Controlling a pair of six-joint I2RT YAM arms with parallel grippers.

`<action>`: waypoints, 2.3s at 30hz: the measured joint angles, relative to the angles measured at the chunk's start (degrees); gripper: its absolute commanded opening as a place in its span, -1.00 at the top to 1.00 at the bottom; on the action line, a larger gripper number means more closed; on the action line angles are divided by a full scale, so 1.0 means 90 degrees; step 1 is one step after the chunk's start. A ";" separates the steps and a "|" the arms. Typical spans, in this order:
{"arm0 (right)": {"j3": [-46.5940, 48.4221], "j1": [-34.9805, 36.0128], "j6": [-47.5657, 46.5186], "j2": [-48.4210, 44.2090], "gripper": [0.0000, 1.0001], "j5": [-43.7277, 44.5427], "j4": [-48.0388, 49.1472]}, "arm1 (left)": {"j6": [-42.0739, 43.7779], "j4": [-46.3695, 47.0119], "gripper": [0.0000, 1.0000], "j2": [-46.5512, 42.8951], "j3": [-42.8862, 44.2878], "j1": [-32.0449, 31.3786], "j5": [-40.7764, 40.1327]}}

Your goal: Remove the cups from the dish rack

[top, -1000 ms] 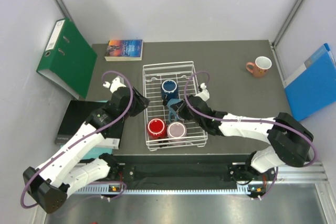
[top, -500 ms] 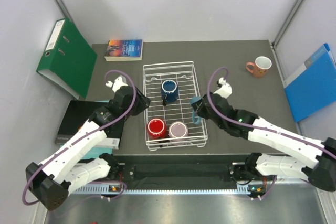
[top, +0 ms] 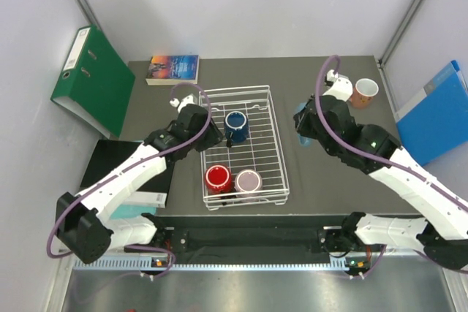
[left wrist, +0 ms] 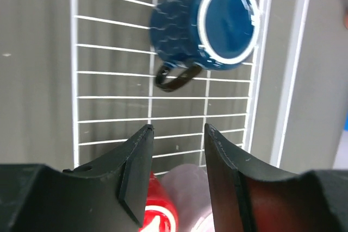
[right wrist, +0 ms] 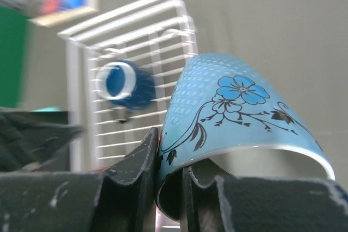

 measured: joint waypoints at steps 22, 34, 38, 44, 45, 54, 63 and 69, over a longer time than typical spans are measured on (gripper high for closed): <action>0.0886 -0.4167 -0.0704 0.2217 1.00 -0.1919 -0.1761 | 0.0284 0.0408 0.06 0.0510 0.0510 -0.0039 0.1202; 0.1695 -0.5770 0.0559 0.3871 1.00 -0.2324 -0.1783 | 0.0107 0.0464 0.13 0.0483 0.0296 -0.0041 0.1166; 0.2203 -0.5846 0.1151 0.4408 1.00 -0.2307 -0.1734 | -0.0141 0.0432 0.13 0.0304 0.0019 -0.0041 0.0923; 0.2681 -0.5855 0.1858 0.5100 1.00 -0.2339 -0.1727 | -0.0483 0.0155 0.12 -0.0136 -0.0068 -0.0041 0.0330; 0.2684 -0.5860 0.1928 0.5170 1.00 -0.2336 -0.1722 | -0.0522 0.0092 0.12 -0.0226 -0.0068 -0.0041 0.0187; 0.1520 -0.5945 0.2324 0.5183 1.00 -0.2198 -0.1234 | -0.0748 -0.0199 0.13 -0.0505 -0.0075 -0.0041 -0.0427; 0.1396 -0.6360 0.2254 0.5183 1.00 -0.2205 -0.0916 | -0.0806 -0.0338 0.14 -0.0073 -0.0075 -0.0041 -0.0418; 0.1445 -0.6630 0.2028 0.5289 1.00 -0.2222 -0.0823 | -0.0852 -0.0362 0.15 -0.0012 -0.0075 -0.0041 -0.0403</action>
